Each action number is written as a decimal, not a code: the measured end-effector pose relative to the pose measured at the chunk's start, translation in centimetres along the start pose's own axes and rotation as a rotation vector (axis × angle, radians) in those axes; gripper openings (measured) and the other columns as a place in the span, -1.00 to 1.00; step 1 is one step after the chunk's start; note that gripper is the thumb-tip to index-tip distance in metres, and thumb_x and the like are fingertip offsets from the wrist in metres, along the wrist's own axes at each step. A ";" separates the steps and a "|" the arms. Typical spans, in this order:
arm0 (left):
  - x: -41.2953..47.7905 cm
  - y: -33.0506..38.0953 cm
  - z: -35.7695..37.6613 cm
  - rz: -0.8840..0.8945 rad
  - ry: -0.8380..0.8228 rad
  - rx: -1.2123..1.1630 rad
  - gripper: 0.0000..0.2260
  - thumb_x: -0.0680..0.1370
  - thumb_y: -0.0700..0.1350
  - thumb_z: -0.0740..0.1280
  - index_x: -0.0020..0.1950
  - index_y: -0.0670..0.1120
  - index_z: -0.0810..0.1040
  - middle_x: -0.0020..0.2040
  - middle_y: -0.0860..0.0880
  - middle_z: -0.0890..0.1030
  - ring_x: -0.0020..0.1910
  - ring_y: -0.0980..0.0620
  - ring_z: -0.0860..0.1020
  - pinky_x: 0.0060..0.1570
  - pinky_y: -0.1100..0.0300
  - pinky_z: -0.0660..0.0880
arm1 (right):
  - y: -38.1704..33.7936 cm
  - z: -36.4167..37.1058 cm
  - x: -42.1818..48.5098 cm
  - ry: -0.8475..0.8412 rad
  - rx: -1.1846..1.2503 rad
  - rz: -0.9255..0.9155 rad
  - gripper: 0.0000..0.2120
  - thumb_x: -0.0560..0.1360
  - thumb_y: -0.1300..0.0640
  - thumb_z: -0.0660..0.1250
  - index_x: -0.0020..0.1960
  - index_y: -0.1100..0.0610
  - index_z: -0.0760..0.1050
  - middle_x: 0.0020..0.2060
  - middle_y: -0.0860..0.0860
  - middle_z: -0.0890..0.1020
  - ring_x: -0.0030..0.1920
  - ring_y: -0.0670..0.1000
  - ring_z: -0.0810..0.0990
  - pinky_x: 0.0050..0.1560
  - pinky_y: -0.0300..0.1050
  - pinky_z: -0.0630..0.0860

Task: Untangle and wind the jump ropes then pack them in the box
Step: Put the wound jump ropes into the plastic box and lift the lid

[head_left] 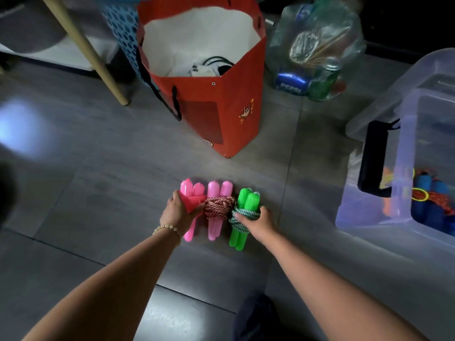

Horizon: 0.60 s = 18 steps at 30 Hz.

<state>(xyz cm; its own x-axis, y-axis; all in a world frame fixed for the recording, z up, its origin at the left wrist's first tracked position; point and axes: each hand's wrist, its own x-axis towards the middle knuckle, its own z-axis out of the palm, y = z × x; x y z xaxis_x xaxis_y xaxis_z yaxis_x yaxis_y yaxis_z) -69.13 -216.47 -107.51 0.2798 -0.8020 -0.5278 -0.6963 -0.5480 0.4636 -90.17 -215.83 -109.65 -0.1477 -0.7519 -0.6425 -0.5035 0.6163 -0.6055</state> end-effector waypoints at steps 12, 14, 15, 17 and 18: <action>-1.0 0.5 -2.2 0.016 -0.025 -0.578 -0.65 0.46 0.15 0.36 -0.04 -0.13 0.67 -0.19 -0.03 0.67 -0.22 0.10 0.60 -0.24 0.46 0.48 | -1.1 -4.3 -0.4 -0.087 0.717 -0.033 -0.71 0.39 0.16 0.46 0.09 0.22 0.59 0.01 0.09 0.67 0.03 0.03 0.62 0.12 -0.07 0.51; -1.2 1.3 -2.1 0.050 -0.150 -0.679 -0.53 0.43 0.20 0.29 0.07 -0.15 0.65 -0.05 -0.07 0.68 -0.09 0.10 0.60 0.00 0.29 0.51 | -2.2 -4.5 -0.9 -0.224 0.845 -0.008 -0.69 0.45 0.21 0.39 0.17 0.25 0.55 0.07 0.11 0.65 0.02 0.01 0.61 0.07 -0.15 0.53; -1.4 1.7 -1.7 0.055 -0.210 -0.710 -0.51 0.43 0.21 0.25 0.10 -0.14 0.63 0.00 -0.09 0.67 -0.04 0.10 0.58 0.09 0.21 0.49 | -2.6 -4.2 -1.1 -0.283 0.861 0.013 -0.69 0.46 0.21 0.36 0.19 0.24 0.54 0.07 0.10 0.64 0.00 -0.02 0.62 0.04 -0.19 0.54; -1.5 2.3 -0.6 0.057 -0.298 -0.750 -0.54 0.47 0.20 0.20 0.13 -0.11 0.61 0.08 -0.12 0.64 0.05 0.08 0.56 0.25 0.12 0.42 | -2.8 -3.1 -1.3 -0.391 0.845 0.065 -0.72 0.48 0.18 0.33 0.18 0.19 0.55 -0.01 0.01 0.68 -0.06 -0.09 0.63 0.07 -0.21 0.52; -1.5 2.6 0.0 0.069 -0.322 -0.777 -0.57 0.50 0.19 0.20 0.14 -0.08 0.60 0.11 -0.13 0.63 0.09 0.06 0.56 0.31 0.09 0.39 | -2.7 -2.3 -1.3 -0.438 0.840 0.090 -0.75 0.49 0.16 0.32 0.15 0.15 0.55 -0.07 -0.03 0.69 -0.09 -0.11 0.63 0.08 -0.21 0.51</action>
<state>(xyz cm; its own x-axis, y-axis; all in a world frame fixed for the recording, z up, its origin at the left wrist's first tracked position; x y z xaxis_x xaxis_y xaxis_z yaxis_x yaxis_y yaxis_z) -71.37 -216.71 -105.57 -0.0311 -0.7970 -0.6032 -0.0195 -0.6029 0.7976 -90.62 -217.02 -106.07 0.2620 -0.6440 -0.7188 0.2963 0.7625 -0.5751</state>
